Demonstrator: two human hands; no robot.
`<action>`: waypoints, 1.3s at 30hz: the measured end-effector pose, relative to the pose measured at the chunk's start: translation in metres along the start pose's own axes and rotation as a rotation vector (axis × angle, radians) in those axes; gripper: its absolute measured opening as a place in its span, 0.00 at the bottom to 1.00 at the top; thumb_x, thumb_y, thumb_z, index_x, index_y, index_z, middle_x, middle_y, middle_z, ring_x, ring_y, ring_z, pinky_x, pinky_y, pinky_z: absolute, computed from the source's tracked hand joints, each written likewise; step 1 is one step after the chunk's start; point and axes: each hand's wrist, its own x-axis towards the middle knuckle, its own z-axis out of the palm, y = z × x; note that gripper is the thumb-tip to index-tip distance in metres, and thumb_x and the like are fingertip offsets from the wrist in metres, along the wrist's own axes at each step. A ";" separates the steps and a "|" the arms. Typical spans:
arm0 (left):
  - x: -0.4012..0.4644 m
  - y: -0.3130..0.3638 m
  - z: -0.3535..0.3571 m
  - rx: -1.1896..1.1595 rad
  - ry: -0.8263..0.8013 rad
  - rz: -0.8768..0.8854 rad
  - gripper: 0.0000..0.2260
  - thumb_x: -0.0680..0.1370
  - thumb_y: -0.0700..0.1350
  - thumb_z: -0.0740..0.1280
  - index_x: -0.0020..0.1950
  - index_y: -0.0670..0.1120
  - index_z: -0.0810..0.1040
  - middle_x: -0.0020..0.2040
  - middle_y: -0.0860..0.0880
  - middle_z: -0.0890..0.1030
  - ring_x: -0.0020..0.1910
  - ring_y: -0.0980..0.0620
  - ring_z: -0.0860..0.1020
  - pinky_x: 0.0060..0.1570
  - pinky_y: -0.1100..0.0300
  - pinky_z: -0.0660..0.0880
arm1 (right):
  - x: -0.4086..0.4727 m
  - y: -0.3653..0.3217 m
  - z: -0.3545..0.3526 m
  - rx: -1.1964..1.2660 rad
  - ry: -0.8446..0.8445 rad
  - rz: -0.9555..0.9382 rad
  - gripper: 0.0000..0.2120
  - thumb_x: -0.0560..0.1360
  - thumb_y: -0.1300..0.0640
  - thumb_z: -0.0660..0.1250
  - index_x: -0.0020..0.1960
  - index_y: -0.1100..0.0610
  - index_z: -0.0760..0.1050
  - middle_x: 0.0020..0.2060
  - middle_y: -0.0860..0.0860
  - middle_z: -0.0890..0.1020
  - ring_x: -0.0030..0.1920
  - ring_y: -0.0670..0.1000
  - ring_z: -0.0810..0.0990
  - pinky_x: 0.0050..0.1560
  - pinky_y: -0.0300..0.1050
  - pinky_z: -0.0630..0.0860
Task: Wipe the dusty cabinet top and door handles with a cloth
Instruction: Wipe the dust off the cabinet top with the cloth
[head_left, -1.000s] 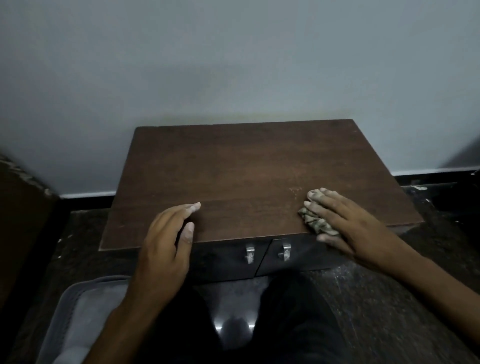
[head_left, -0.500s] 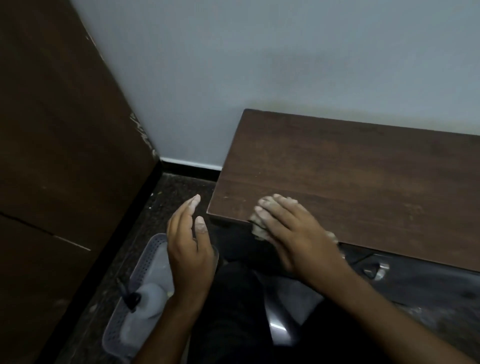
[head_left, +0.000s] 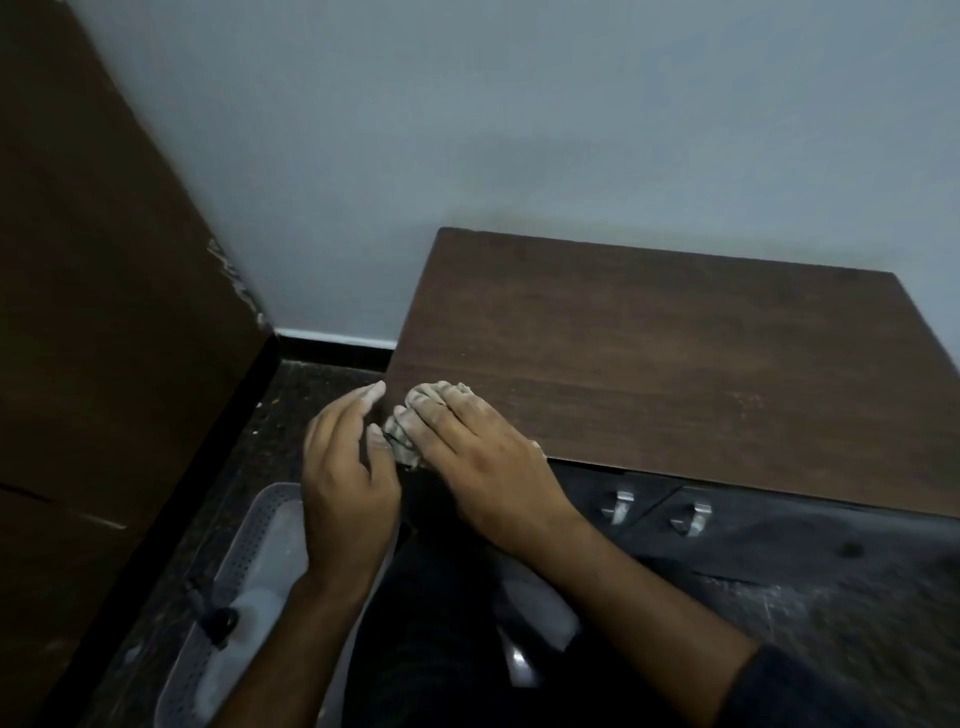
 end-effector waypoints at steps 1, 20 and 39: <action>-0.002 0.009 0.007 -0.005 -0.023 0.051 0.16 0.79 0.31 0.63 0.65 0.41 0.78 0.62 0.47 0.79 0.64 0.52 0.74 0.68 0.58 0.69 | -0.014 0.009 -0.005 -0.013 0.003 0.012 0.23 0.81 0.62 0.52 0.76 0.60 0.64 0.73 0.57 0.69 0.76 0.58 0.63 0.76 0.55 0.58; -0.073 0.170 0.125 -0.159 -0.597 0.636 0.19 0.77 0.35 0.63 0.67 0.41 0.77 0.65 0.49 0.78 0.68 0.50 0.73 0.71 0.55 0.65 | -0.328 0.198 -0.117 -0.169 0.267 0.582 0.19 0.81 0.59 0.61 0.71 0.62 0.72 0.72 0.57 0.71 0.74 0.58 0.67 0.70 0.64 0.65; -0.085 0.093 0.006 -0.069 -0.289 0.299 0.18 0.76 0.38 0.61 0.65 0.40 0.78 0.62 0.46 0.79 0.63 0.52 0.74 0.69 0.69 0.60 | -0.355 0.212 -0.150 -0.116 0.248 0.666 0.21 0.76 0.65 0.70 0.69 0.59 0.75 0.70 0.54 0.74 0.72 0.53 0.71 0.75 0.48 0.64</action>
